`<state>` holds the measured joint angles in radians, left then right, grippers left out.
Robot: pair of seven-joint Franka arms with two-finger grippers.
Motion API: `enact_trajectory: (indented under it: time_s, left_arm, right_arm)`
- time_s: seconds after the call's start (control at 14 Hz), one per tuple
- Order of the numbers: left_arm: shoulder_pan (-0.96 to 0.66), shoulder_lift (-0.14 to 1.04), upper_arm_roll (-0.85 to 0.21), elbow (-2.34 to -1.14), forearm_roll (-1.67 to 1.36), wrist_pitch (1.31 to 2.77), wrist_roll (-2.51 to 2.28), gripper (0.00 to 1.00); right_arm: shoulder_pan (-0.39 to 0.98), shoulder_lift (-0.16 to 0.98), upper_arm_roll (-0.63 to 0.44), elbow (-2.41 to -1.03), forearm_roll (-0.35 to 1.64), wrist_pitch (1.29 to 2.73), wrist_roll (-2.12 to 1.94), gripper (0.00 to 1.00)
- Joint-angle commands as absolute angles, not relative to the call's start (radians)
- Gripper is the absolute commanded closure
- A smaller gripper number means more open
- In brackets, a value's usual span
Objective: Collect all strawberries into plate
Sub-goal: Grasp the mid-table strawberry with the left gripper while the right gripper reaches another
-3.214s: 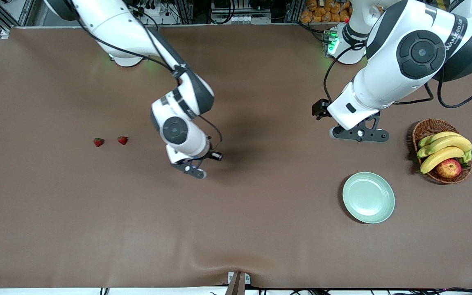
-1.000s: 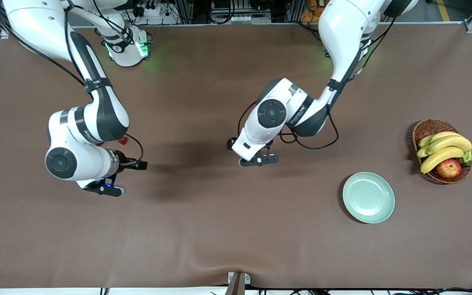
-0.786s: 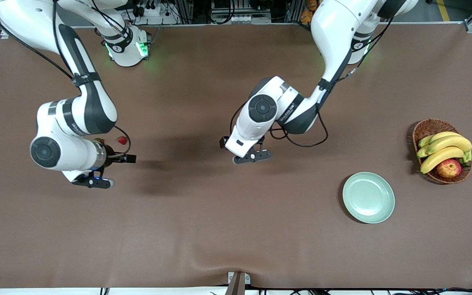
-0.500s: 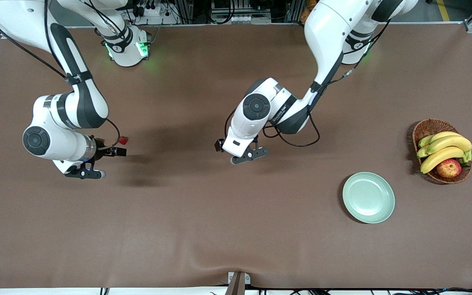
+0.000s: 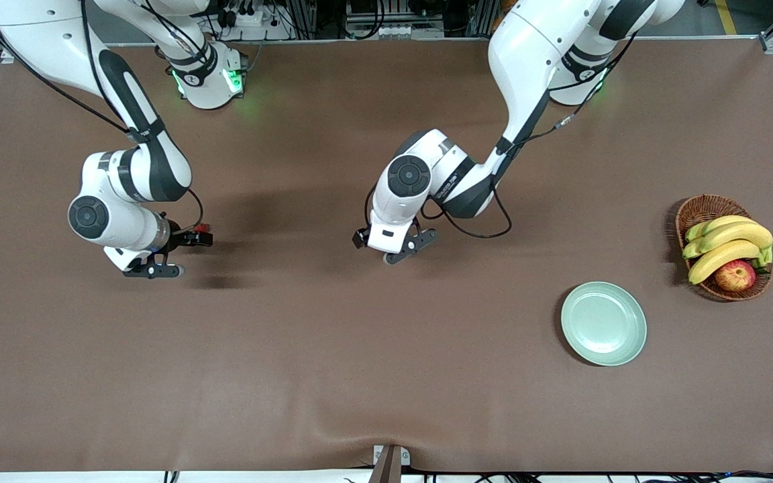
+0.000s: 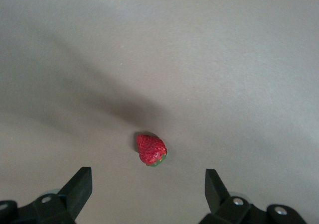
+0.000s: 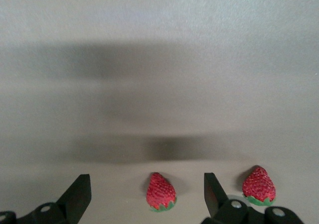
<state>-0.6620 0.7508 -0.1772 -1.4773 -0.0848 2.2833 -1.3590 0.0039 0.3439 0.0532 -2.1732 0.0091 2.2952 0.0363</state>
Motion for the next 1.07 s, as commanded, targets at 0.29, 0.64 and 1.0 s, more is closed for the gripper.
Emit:
enact_trajectory:
  time_s: [0.29, 0.64, 1.0]
  left_arm:
    - [-0.704, 0.824, -0.166, -1.470, 0.038, 2.358, -1.598, 0.00]
    - [-0.729, 0.867, -0.164, -1.465, 0.044, 2.390, -1.598, 0.00]
    - [-0.732, 0.868, -0.146, -1.460, 0.046, 2.393, -1.583, 0.00]
  right_arm:
    - [-0.072, 0.333, 0.071, -2.255, -0.015, 2.354, -0.046, 0.21]
    - [-0.066, 0.337, 0.075, -2.269, 0.000, 2.365, -0.032, 0.28]
    - [-0.037, 0.336, 0.078, -2.284, 0.057, 2.362, -0.032, 0.36]
